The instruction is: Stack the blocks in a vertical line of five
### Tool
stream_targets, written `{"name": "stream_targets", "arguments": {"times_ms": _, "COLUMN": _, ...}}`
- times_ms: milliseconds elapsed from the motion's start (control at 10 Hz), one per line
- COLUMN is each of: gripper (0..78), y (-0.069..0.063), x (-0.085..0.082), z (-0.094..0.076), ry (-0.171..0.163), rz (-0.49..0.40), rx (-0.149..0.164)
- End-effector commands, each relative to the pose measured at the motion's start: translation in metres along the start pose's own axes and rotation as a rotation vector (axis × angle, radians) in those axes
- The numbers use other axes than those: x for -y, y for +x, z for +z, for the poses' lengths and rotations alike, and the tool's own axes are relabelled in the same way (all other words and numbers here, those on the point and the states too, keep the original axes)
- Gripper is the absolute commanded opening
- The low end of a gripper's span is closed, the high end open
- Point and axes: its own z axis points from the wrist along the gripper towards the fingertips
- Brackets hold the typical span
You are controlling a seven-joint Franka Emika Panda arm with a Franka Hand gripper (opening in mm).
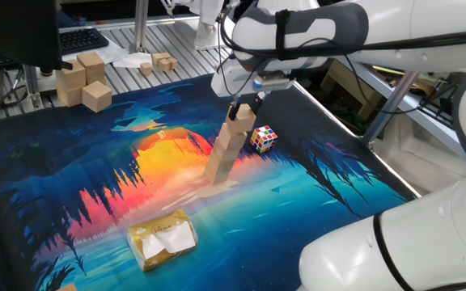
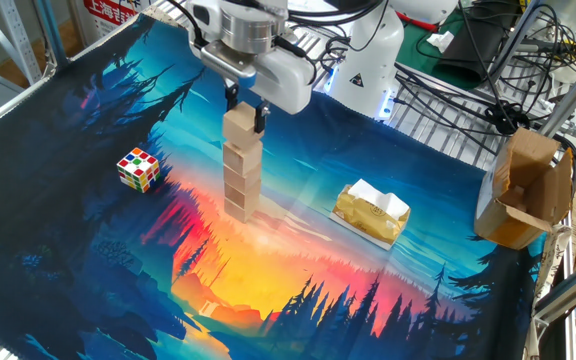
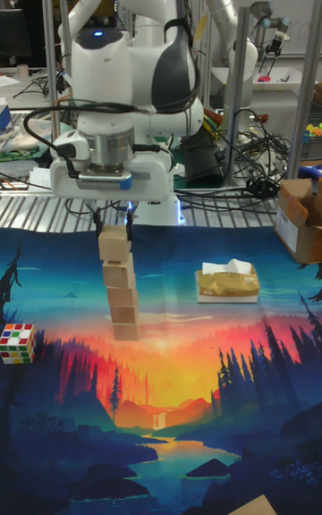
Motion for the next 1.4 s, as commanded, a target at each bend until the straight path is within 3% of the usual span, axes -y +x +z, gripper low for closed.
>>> {"name": "stream_targets", "arguments": {"times_ms": 100, "gripper": 1.2, "y": -0.0007, "x": 0.0004, "z": 0.0002, "ry": 0.001, "rz": -0.002, "rx": 0.005}}
{"name": "stream_targets", "arguments": {"times_ms": 1400, "gripper": 1.2, "y": -0.0033, "x": -0.0012, "z": 0.0069, "ry": 0.005, "rz": 0.003, "rx": 0.005}}
